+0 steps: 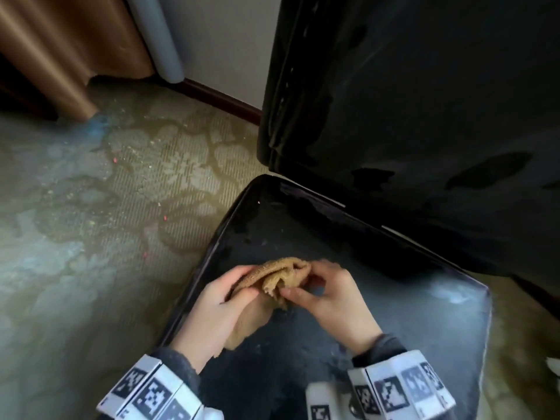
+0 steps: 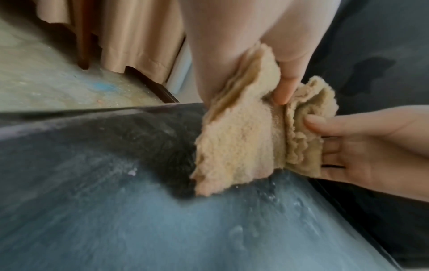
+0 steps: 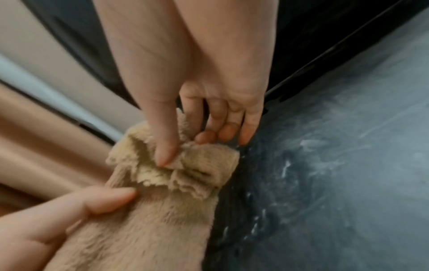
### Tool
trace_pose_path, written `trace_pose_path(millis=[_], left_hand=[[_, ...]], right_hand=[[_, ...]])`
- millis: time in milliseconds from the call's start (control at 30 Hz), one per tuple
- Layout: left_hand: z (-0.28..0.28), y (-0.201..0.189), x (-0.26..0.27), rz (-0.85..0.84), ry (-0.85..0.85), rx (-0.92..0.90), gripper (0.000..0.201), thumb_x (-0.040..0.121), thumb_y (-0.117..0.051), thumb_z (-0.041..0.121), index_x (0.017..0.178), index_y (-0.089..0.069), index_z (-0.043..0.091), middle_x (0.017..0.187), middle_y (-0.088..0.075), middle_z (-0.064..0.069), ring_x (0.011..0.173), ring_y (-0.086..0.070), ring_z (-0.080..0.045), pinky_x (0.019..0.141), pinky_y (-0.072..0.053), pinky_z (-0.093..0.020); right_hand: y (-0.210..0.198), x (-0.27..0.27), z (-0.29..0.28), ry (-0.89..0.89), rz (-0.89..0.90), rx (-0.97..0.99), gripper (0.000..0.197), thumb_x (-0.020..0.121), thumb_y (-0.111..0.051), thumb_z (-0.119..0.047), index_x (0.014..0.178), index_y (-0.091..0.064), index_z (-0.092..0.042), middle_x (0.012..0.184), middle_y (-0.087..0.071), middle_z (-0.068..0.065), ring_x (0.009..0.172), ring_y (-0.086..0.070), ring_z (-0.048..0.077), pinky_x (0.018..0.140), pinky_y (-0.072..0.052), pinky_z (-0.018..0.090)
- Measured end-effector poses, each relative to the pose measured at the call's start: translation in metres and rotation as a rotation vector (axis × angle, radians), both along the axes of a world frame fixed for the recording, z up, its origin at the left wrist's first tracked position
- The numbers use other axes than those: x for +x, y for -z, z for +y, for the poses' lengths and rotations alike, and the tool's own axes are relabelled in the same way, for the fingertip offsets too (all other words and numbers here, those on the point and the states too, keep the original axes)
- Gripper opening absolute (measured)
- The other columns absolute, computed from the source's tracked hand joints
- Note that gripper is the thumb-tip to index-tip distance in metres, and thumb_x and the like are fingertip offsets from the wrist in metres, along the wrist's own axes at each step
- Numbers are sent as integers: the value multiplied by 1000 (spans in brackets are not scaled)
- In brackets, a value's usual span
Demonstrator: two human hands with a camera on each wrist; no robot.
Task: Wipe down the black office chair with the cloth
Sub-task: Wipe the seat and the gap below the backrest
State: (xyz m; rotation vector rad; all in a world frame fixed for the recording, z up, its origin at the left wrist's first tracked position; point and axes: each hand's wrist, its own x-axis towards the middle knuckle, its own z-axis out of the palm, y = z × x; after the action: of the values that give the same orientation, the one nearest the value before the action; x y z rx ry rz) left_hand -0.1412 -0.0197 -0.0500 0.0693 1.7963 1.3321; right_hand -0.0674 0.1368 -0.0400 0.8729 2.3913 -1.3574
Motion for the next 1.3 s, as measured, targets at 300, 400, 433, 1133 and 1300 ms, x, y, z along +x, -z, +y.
trace_pose_path(millis=[300, 400, 433, 1133, 1300], left_hand=[[16, 14, 16, -49, -27, -63, 18, 87, -61, 21, 79, -70, 9, 85, -70, -17, 79, -62, -19, 73, -44, -28], [25, 11, 17, -219, -159, 0, 21, 84, -58, 32, 81, -74, 19, 86, -74, -11, 87, -68, -24, 82, -52, -39], [29, 8, 16, -326, -234, 60, 31, 82, -54, 40, 85, -74, 17, 88, -74, -12, 85, -69, -23, 76, -56, -37], [42, 27, -38, -263, -354, 280, 18, 84, -58, 15, 97, -68, 21, 88, -75, 2, 85, -70, -12, 78, -58, -29], [51, 22, -37, -252, -407, 376, 28, 67, -66, 33, 91, -73, 21, 89, -75, 1, 80, -70, -9, 61, -57, -22]], right_hand=[[-18, 15, 25, 138, 276, 50, 27, 70, -72, -2, 78, -52, -18, 75, -60, -1, 63, -52, 7, 55, -44, 19], [-21, 13, 6, -30, 351, 343, 30, 60, -63, -3, 79, -46, -18, 93, -57, -2, 82, -54, 16, 65, -45, 27], [-20, 14, -4, -146, 333, 418, 31, 56, -62, -8, 80, -45, -18, 99, -56, 0, 89, -54, 20, 68, -44, 30], [17, -77, -9, -54, 345, 497, 36, 68, -40, -16, 76, -75, -8, 93, -75, 7, 90, -71, 23, 67, -60, 28], [11, -65, -17, -78, 231, 577, 40, 73, -41, -26, 99, -71, -22, 99, -74, 0, 92, -70, 21, 73, -58, 38]])
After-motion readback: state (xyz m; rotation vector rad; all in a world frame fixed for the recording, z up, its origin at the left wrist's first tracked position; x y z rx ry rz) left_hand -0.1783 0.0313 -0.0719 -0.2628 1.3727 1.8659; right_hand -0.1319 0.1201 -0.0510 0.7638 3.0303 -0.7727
